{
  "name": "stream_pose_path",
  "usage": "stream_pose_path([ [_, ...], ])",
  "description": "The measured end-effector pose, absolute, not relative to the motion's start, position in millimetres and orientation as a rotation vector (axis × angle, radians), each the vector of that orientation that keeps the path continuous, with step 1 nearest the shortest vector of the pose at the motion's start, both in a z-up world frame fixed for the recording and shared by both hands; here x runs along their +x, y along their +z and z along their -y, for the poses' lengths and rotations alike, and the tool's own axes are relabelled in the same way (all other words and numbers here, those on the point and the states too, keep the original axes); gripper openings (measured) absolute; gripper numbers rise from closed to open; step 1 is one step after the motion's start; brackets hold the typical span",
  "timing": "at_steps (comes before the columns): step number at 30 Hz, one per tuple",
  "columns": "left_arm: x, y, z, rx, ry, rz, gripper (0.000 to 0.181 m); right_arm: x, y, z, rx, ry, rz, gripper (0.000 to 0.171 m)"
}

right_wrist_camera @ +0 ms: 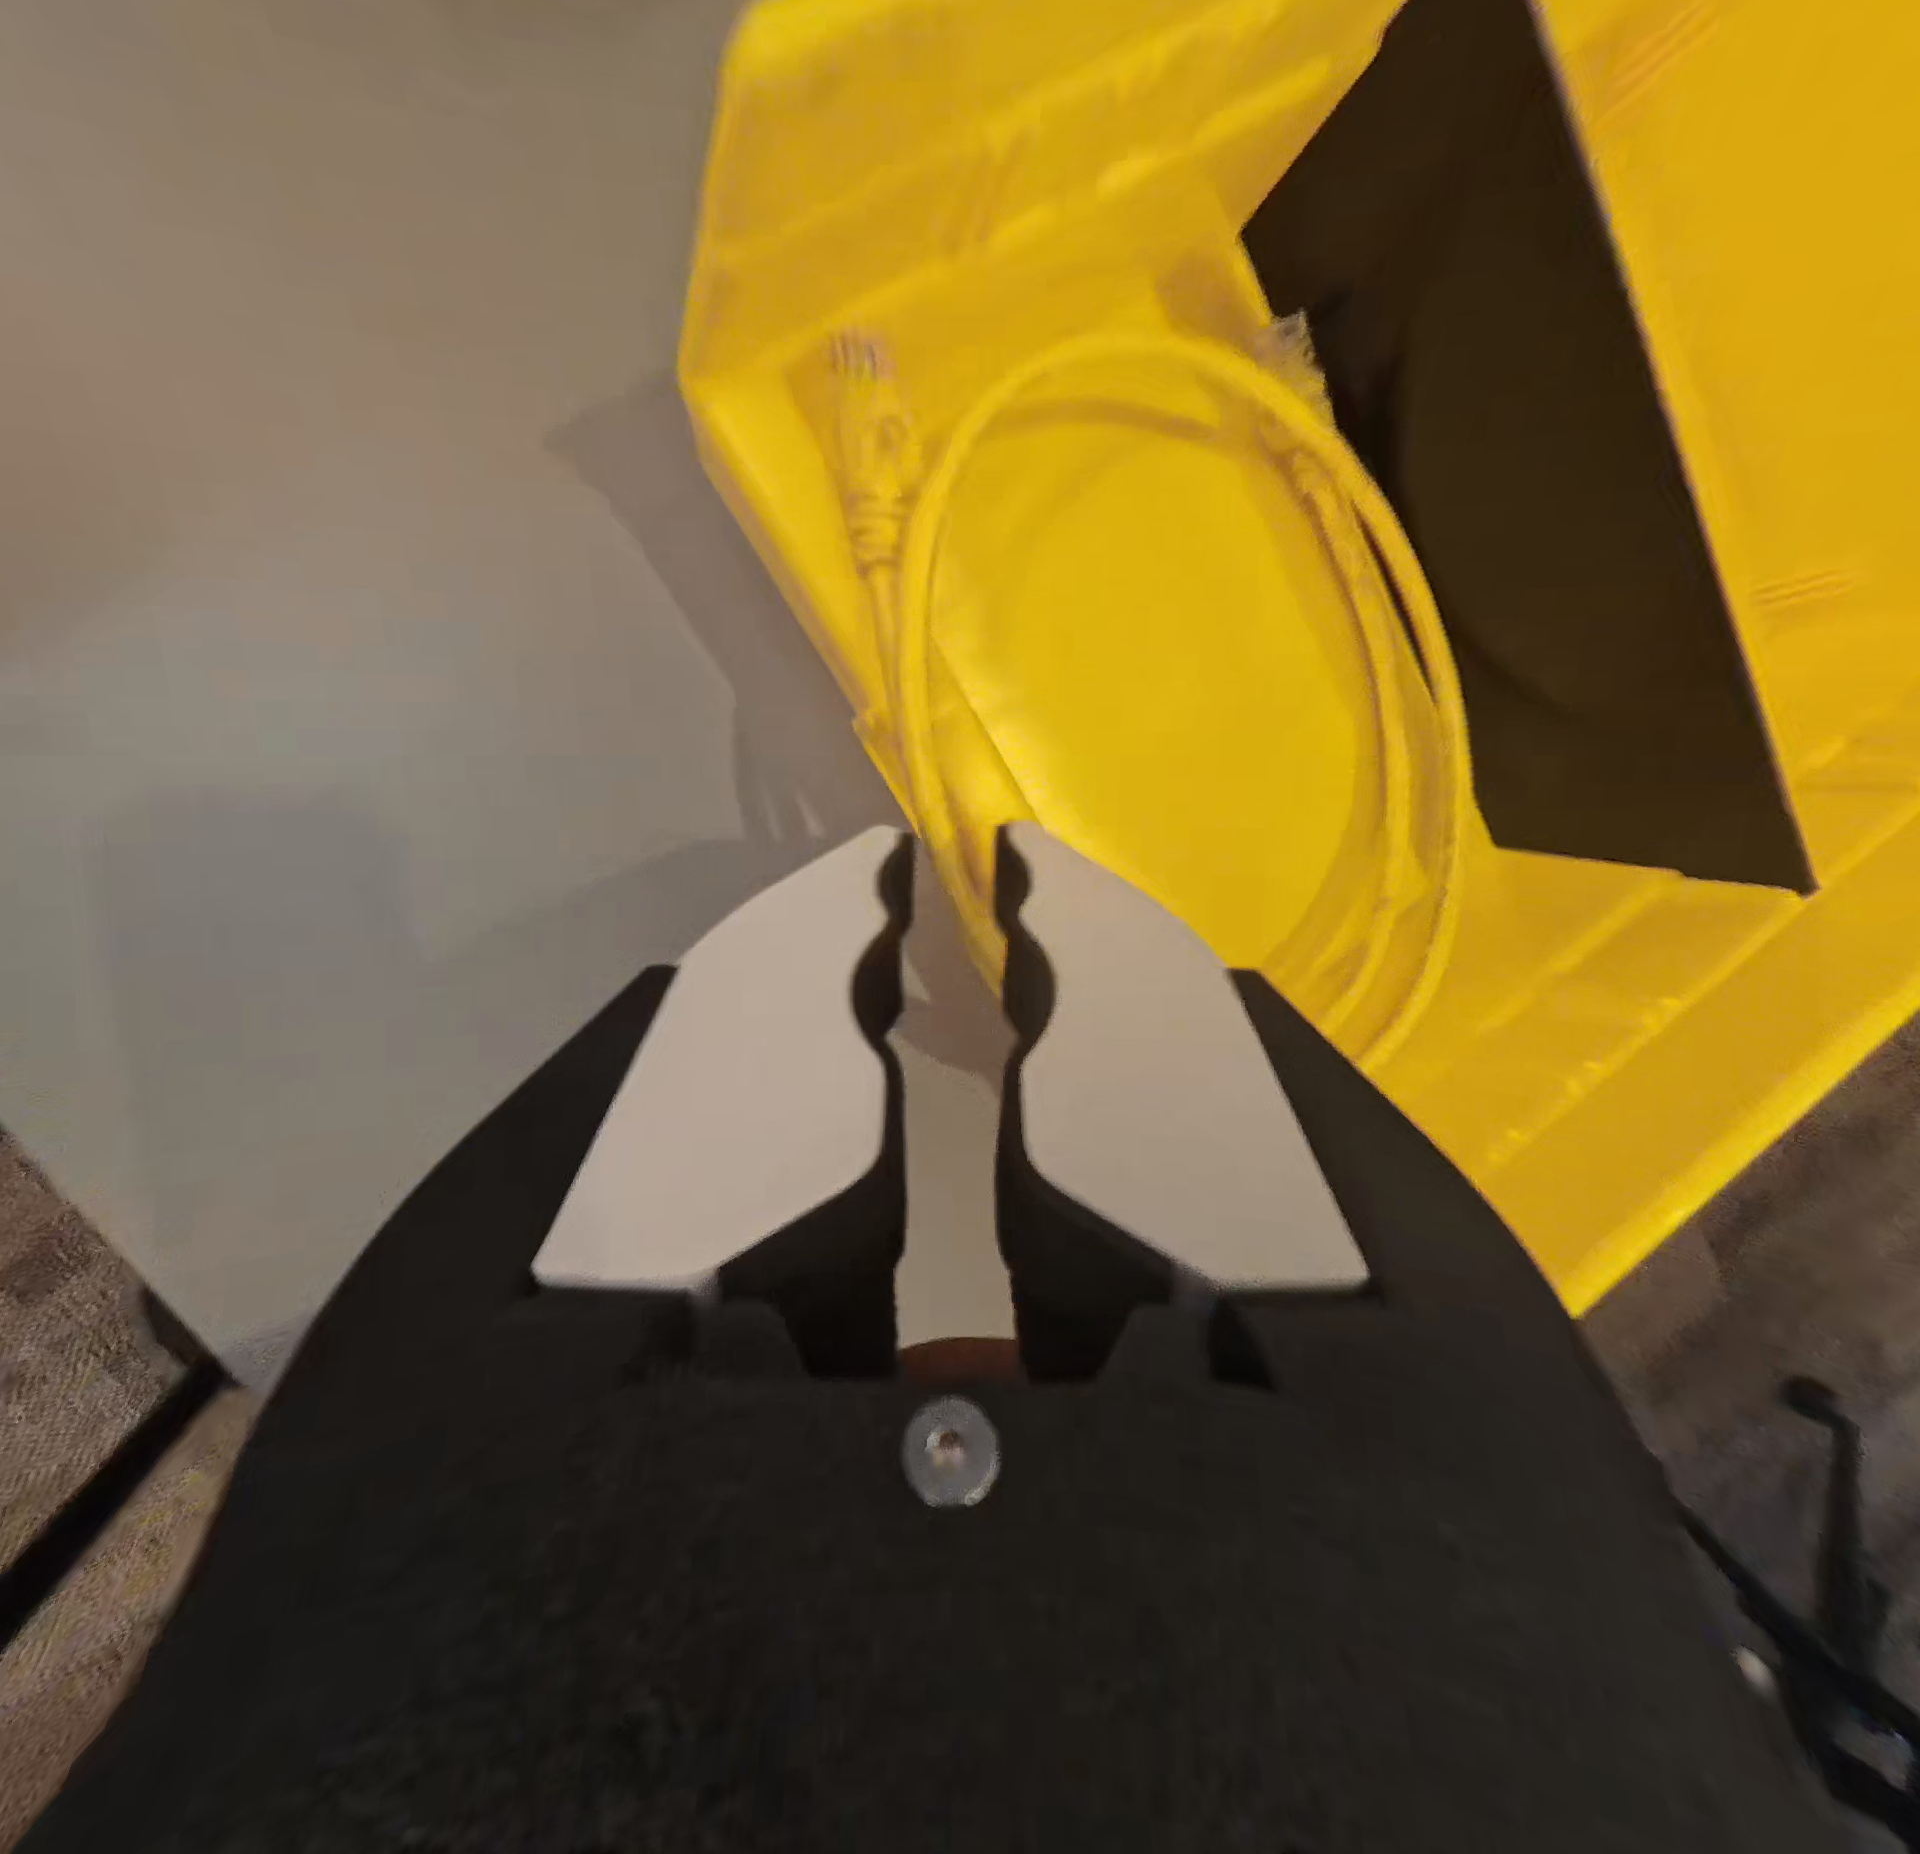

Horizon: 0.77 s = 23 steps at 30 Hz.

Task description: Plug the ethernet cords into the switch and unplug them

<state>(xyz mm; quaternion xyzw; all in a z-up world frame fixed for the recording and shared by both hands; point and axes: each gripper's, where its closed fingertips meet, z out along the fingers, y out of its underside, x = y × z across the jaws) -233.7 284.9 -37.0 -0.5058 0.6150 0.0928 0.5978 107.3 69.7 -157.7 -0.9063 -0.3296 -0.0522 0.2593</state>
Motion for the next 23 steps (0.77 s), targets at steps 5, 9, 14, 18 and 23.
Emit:
stream_pose_path([
  [5, -232.7, -35.6, -283.4, -1.159, 0.218, -1.425, 0.029, 113.4, -149.9, -81.0, -2.473, -0.15, 0.889, 0.01],
  [9, -228.9, -37.6, -278.0, -1.128, 0.205, -1.436, 0.029, 104.7, -160.3, -86.7, -2.583, -0.04, 0.917, 0.011],
  [14, -228.4, -45.7, -272.7, -1.089, 0.239, -1.465, 0.03, 98.9, -155.4, -99.1, -2.574, -0.09, 0.904, 0.029],
  [18, -228.9, -49.5, -272.2, -1.084, 0.221, -1.471, 0.03, 71.9, -116.7, -106.7, -2.396, -0.154, 0.844, 0.036],
  [23, -225.0, -53.0, -266.5, -1.005, 0.227, -1.496, 0.03, -32.9, -53.1, -103.3, -1.942, 0.155, 0.812, 0.031],
])
